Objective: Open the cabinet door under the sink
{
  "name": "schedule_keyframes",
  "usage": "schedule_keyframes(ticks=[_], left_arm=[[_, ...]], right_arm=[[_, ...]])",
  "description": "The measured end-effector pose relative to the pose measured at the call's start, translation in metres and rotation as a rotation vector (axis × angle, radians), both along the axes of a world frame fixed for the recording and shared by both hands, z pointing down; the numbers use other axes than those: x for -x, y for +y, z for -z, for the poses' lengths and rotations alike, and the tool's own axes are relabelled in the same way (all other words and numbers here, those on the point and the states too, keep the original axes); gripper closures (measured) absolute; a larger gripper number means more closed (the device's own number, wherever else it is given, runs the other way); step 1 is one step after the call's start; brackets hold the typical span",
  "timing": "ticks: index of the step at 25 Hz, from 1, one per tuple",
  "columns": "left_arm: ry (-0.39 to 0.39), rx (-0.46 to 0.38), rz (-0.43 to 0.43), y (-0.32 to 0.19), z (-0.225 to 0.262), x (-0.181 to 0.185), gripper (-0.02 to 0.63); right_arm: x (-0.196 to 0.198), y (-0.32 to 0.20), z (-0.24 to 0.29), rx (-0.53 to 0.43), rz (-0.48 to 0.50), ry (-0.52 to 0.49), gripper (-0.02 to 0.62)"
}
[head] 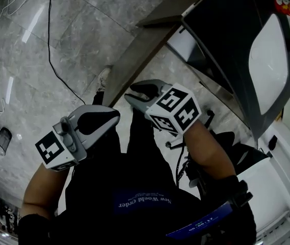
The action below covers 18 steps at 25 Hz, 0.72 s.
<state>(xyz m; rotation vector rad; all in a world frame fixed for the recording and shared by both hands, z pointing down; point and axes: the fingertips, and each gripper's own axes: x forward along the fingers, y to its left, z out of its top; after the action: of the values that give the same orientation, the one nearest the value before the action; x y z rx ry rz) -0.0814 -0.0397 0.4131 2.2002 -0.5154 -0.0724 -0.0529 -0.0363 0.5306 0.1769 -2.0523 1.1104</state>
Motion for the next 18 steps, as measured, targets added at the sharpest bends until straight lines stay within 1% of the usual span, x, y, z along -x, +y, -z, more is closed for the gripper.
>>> schedule_keyframes(ticks=[2,3,4,5,6,10,15,18], left_arm=[[0.006,-0.002,0.013,-0.001,0.002,0.007,0.603],[0.011,-0.004,0.019,-0.002,0.004,0.011,0.603],[0.015,-0.006,0.025,-0.003,0.005,0.014,0.603],[0.018,-0.008,0.030,-0.004,0.006,0.018,0.603],[0.020,-0.009,0.035,-0.004,0.006,0.021,0.603],[0.024,-0.002,0.050,-0.004,0.004,0.032,0.603],[0.021,-0.004,0.046,-0.003,0.006,0.037,0.603],[0.014,-0.010,0.038,-0.005,0.011,0.037,0.603]], right_arm=[[0.026,-0.018,0.000,-0.041,0.022,-0.016,0.483],[0.034,-0.023,-0.003,-0.049,0.053,-0.002,0.483],[0.038,-0.023,-0.009,-0.049,0.104,0.029,0.494],[0.038,-0.020,-0.018,-0.048,0.155,0.062,0.495],[0.036,-0.016,-0.026,-0.044,0.177,0.081,0.498],[0.037,-0.016,-0.035,-0.010,0.117,0.095,0.502],[0.037,-0.015,-0.036,-0.020,0.136,0.119,0.502],[0.033,-0.011,-0.035,-0.030,0.121,0.113,0.502]])
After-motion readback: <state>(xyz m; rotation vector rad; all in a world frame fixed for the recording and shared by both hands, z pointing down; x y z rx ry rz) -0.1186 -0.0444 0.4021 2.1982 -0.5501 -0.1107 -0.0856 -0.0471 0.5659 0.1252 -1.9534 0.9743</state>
